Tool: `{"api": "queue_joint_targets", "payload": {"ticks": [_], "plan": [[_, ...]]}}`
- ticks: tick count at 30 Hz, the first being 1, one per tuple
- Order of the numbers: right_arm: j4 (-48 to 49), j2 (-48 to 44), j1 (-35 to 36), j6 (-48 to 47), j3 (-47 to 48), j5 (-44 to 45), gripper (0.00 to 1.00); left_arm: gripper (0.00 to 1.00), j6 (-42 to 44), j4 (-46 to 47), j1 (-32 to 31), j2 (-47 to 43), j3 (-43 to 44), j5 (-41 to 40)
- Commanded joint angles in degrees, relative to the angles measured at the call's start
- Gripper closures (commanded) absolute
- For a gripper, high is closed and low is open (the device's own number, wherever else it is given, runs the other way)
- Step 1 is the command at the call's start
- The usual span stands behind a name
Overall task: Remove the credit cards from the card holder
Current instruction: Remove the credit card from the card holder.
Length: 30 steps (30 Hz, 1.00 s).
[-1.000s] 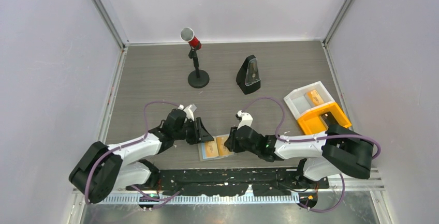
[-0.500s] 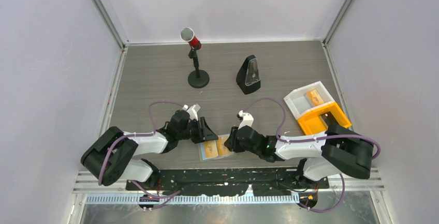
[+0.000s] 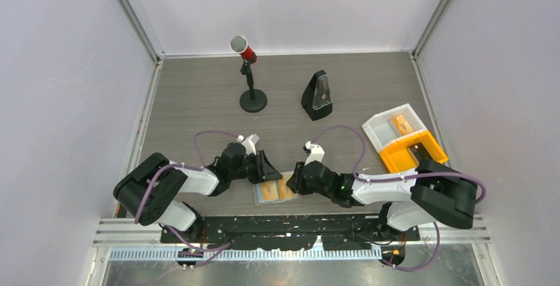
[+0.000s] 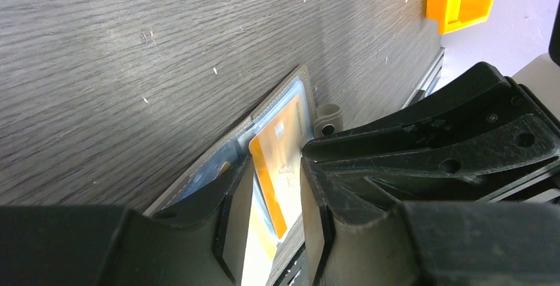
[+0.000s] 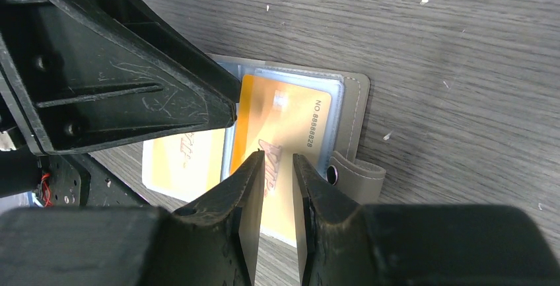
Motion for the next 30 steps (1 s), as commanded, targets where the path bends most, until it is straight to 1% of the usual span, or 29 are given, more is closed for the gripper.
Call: {"api": "queue_joint_targets", "payload": {"ticks": [1, 5, 9, 18, 20, 25, 30], "plan": [[-1.26, -0.63, -0.33, 0.45, -0.94, 0.47, 0.7, 0.65, -0.13, 0.91, -0.94, 2.1, -1.85, -1.03], [-1.56, -0.87, -0.35, 0.57, -0.99, 0.64, 0.7, 0.66, -0.15, 0.21, -1.22, 1.34, -2.73, -3.41], [-1.73, -1.03, -0.44, 0.75, -1.03, 0.91, 0.72, 0.66, -0.03, -2.8, -1.55, 0.69, -2.58, -4.81], [-2.43, -1.1, -0.62, 0.76, -0.83, 1.44, 0.73, 0.66, -0.35, -8.44, -2.52, -0.88, -2.02, -7.35], [-2.67, -1.25, -0.74, 0.67, -0.71, 1.51, 0.73, 0.67, -0.35, -10.76, -2.71, -1.64, -1.11, -7.63], [-3.24, -1.5, -0.97, 0.33, -0.45, 1.63, 0.73, 0.68, 1.83, -22.98, -5.03, -4.08, 3.68, -11.8], [-3.17, -1.3, -0.97, 0.37, -0.43, 1.65, 0.73, 0.69, 0.24, -24.54, -5.7, -4.27, 4.01, -12.1]]}}
